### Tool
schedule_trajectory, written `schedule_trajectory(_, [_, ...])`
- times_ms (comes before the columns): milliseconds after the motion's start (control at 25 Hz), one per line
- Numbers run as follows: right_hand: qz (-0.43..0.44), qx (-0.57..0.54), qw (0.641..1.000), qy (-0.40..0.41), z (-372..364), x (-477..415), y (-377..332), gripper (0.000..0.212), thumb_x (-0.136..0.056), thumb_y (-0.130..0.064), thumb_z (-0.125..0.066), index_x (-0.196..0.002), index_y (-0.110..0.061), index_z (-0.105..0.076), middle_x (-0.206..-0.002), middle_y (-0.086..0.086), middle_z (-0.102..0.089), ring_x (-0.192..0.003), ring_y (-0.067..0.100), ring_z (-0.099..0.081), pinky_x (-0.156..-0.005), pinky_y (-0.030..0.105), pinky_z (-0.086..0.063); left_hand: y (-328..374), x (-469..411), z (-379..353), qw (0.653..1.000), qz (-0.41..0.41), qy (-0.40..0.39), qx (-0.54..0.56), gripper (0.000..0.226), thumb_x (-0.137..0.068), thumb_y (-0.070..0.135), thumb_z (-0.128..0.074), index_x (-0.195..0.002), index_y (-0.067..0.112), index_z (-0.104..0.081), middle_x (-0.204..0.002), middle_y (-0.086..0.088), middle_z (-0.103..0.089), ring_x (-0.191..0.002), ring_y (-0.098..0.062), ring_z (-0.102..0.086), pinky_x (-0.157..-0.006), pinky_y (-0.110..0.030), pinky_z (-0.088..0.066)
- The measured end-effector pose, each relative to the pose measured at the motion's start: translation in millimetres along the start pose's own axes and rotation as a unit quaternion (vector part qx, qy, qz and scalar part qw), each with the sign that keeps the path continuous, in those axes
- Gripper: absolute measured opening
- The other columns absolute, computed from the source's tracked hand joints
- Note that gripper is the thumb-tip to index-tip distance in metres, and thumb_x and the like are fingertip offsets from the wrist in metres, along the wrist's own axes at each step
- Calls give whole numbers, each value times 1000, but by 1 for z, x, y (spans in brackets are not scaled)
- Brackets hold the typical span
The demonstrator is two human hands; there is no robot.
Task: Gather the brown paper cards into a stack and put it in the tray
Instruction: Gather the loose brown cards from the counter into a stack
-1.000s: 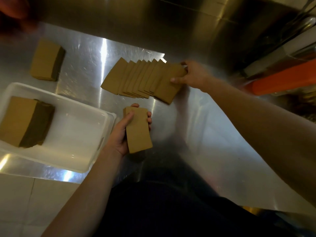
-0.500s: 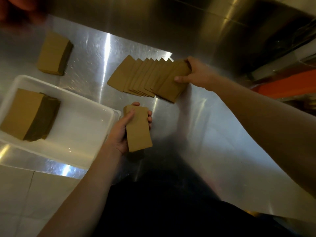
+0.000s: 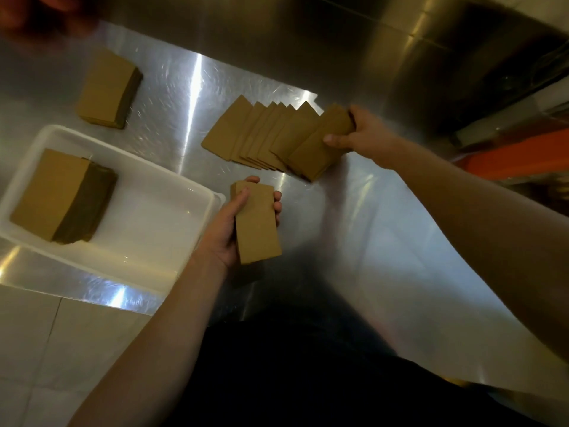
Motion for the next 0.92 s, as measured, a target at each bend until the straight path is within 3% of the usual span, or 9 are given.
schedule_trajectory(120, [-5,-30,999,-30,7,33,2,66,-82,-22,-74,-138,-15,-40,-133,4,-51,-117,22,-55,-92,37,-53,-5,-2,-2,1000,10,16,-14,39,-84,35,-66,-119,25,-52,-113,-19,-60,-96,-27,-61,-85,-42,-51])
schedule_trajectory(240, [-2,-24,999,-41,8,81,-5,63,-87,-20,-68,-141,-17,-36,-126,-4,-48,-109,13,-54,-77,19,-50,-10,1,-8,998,10,30,-52,42,-82,38,-66,-119,24,-52,-109,-18,-64,-94,-27,-63,-84,-42,-52])
schedule_trajectory(360, [-2,0,998,-70,0,123,-7,61,-87,-24,-66,-140,-19,-37,-126,-6,-49,-107,11,-54,-81,20,-49,-16,8,-16,989,25,48,-137,38,-85,44,-58,-119,26,-56,-98,-10,-73,-91,-27,-66,-81,-43,-54])
schedule_trajectory(520, [18,2,994,-106,-24,161,-11,55,-87,-25,-66,-136,-20,-40,-121,-10,-53,-100,5,-57,-66,11,-51,-31,17,-24,970,65,38,-231,45,-89,55,-50,-125,31,-56,-124,-13,-63,-108,-34,-63,-92,-54,-51])
schedule_trajectory(640, [42,19,993,-107,-43,174,-11,51,-87,-29,-68,-131,-23,-43,-119,-10,-54,-102,8,-58,-73,15,-51,-46,25,-33,966,91,-6,-242,52,-89,57,-46,-132,28,-52,-129,-15,-61,-111,-36,-63,-92,-55,-51])
schedule_trajectory(760, [65,67,991,-98,-55,182,-3,47,-87,-33,-68,-126,-26,-44,-120,-8,-51,-106,13,-54,-87,27,-51,-63,36,-37,954,114,-9,-276,61,-89,62,-43,-134,22,-53,-124,-14,-65,-109,-33,-66,-88,-48,-55])
schedule_trajectory(920, [111,143,981,-66,-64,197,3,59,-89,-39,-64,-139,-24,-38,-133,-3,-43,-115,15,-44,-95,30,-44,-84,49,-43,948,99,-11,-304,69,-77,65,-56,-130,22,-56,-124,-14,-66,-112,-32,-64,-92,-48,-52])
Point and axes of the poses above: each hand's wrist, its own x-axis away from the middle knuckle, its own z-axis out of the back of the hand, y = z × x, the point moved 7 cm from there along -x, towards the middle knuckle
